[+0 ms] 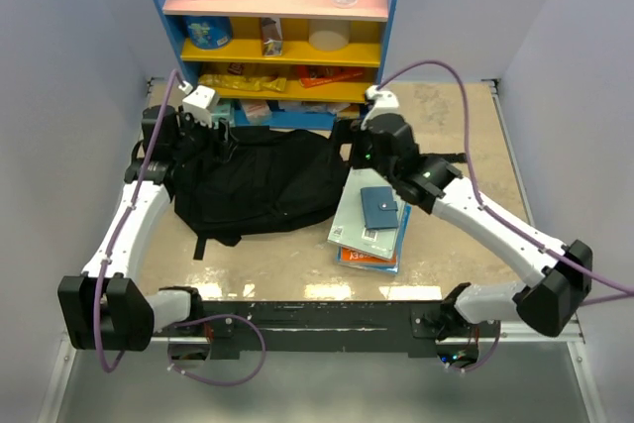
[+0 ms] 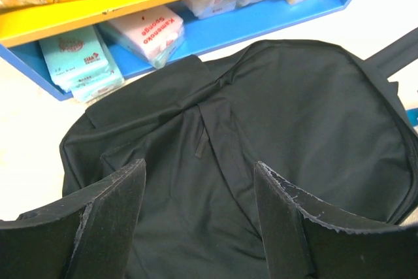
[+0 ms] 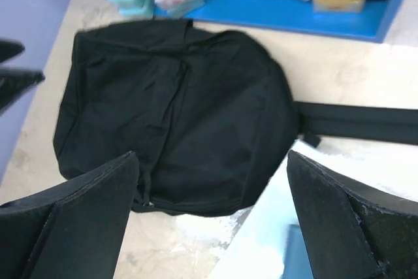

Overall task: Pack the student bag
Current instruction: Move the book to the center of the board.

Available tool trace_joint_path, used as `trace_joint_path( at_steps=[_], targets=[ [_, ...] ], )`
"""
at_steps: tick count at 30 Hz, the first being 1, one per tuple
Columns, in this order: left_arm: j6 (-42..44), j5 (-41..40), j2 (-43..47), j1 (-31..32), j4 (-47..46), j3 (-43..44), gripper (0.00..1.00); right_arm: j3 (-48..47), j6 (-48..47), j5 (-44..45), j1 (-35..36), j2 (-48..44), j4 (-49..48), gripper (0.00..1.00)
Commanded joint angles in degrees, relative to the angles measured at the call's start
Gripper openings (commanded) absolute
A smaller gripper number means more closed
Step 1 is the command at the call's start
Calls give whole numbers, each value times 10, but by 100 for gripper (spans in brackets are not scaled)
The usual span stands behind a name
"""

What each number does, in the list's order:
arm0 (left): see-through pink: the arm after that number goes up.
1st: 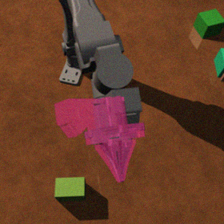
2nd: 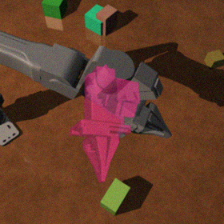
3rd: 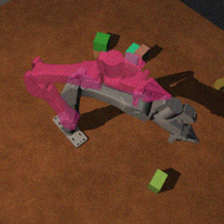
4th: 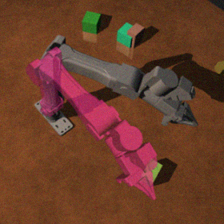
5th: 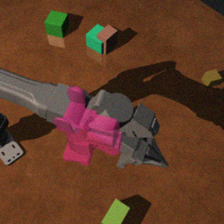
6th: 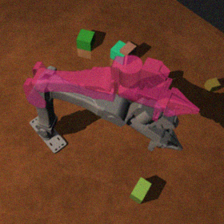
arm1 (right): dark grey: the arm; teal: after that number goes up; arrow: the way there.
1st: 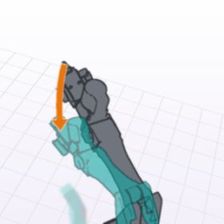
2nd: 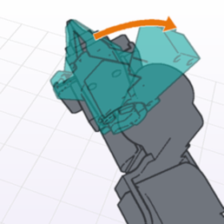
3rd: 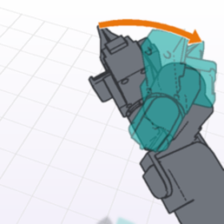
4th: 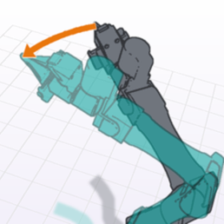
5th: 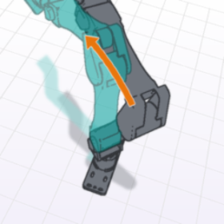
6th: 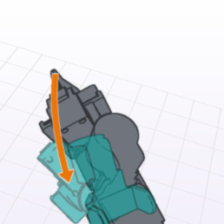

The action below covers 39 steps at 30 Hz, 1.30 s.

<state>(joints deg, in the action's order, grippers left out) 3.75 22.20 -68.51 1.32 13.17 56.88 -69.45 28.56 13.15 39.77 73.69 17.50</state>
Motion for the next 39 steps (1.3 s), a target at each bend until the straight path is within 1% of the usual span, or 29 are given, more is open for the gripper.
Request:
trace_joint_path(
  at_steps=[1,4,5,6,7,9,10,13,19,22,24,29,32,35,39],
  targets=[
    [0,-10,-10,3,-4,7,71,-37,-10,71,103,57,8,98],
    [-1,-15,-13,3,-8,6,71,-67,9,126,168,111,45,98],
    [0,-21,-13,3,-9,4,72,-80,23,139,184,147,53,97],
    [0,-22,-13,3,-9,3,71,-86,31,154,217,165,61,96],
    [2,-25,-13,3,-10,3,71,-93,46,193,235,180,80,96],
    [4,-33,-13,3,-11,1,71,-117,66,227,276,226,104,96],
    [5,-36,-12,3,-13,0,71,-125,93,237,286,243,131,96],
    [6,-40,-12,3,-12,-5,72,-136,132,253,310,277,150,96],
    [6,-71,-12,2,-23,-14,72,-94,187,241,319,283,132,95],
    [2,-115,-17,2,-27,-17,75,-66,211,249,319,286,123,94],
    [1,-139,-24,1,-24,-16,84,-60,229,258,319,295,129,94],
    [-7,-175,-36,-4,-24,-16,93,-73,294,275,319,351,168,95],
    [-13,-185,-40,-6,-30,-23,100,-61,308,264,318,365,155,95],
    [-12,-196,-49,-7,-37,-30,100,-34,315,252,313,370,127,94],
    [-7,-211,-66,-8,-47,-39,100,-14,348,256,302,377,139,94]
  ],
)
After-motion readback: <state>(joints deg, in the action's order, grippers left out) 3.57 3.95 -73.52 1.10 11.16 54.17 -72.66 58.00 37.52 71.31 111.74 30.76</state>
